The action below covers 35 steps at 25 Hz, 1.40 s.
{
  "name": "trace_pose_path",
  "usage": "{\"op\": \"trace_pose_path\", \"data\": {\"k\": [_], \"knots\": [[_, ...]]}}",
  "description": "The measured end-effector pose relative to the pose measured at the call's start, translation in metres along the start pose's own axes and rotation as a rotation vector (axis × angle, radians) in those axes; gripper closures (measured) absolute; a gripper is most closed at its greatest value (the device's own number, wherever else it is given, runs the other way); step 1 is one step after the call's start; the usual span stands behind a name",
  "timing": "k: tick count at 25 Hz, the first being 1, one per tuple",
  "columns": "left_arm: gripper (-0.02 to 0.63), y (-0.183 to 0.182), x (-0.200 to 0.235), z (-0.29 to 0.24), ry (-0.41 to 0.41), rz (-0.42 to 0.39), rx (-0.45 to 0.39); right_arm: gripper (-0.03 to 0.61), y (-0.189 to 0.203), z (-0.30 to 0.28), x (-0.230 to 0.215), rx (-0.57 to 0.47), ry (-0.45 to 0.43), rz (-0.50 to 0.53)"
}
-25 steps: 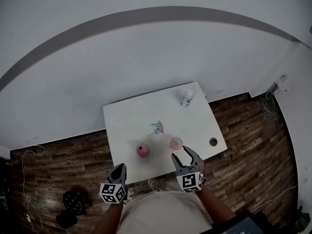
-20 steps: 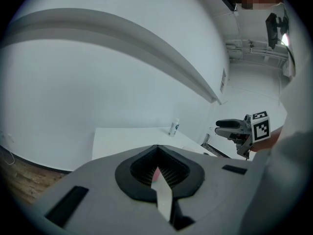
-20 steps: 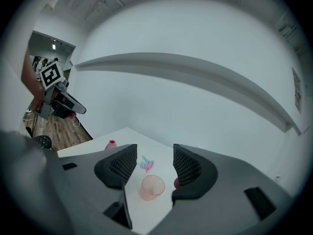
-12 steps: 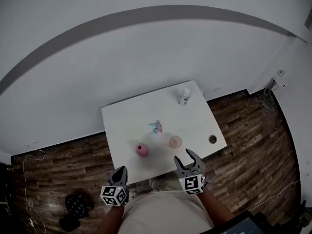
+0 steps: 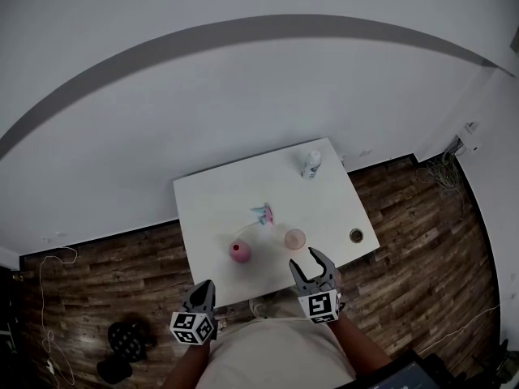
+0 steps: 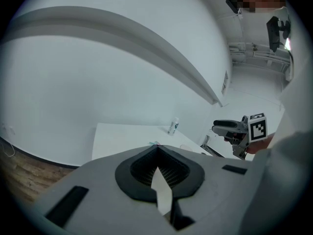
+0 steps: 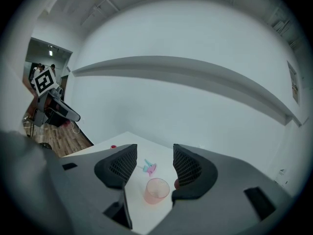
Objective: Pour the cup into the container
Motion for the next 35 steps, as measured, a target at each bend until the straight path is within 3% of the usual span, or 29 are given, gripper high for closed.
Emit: {"op": "trace_pose_path", "data": {"k": [15,20,24,30,35], "knots": [[0.604,0.014,-0.002,0.009,0.010,0.037,-0.002,0.373,0.003,0.003,0.014,0.022,-0.010,0.031],[0.604,0.018,-0.012,0.008,0.035,-0.039,0.011,0.373,0.007,0.004,0.018,0.044,-0.038,0.024],[0.604,0.023,-0.017,0.016,0.030,-0.023,0.013,0.373,0.016,0.008,0.024,0.082,-0.075,0.031],[0.604,0.018,-0.040,0.022,0.048,-0.207,0.041,0.373,0.020,0.004,0.028,0.109,-0.151,0.051],[0.604,0.014,-0.059,0.022,0.052,-0.215,0.044,0.373,0.017,0.007,0.028,0.103,-0.202,0.052]]}}
Point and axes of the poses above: the fingertips, and each gripper's own axes: z backward along the fingers, x to its left, y out of its underside, the point moved 8 cm from there along z, backward along the fingers, and after that the axes turned 15 degrees about -z, right-handed, at the moved point
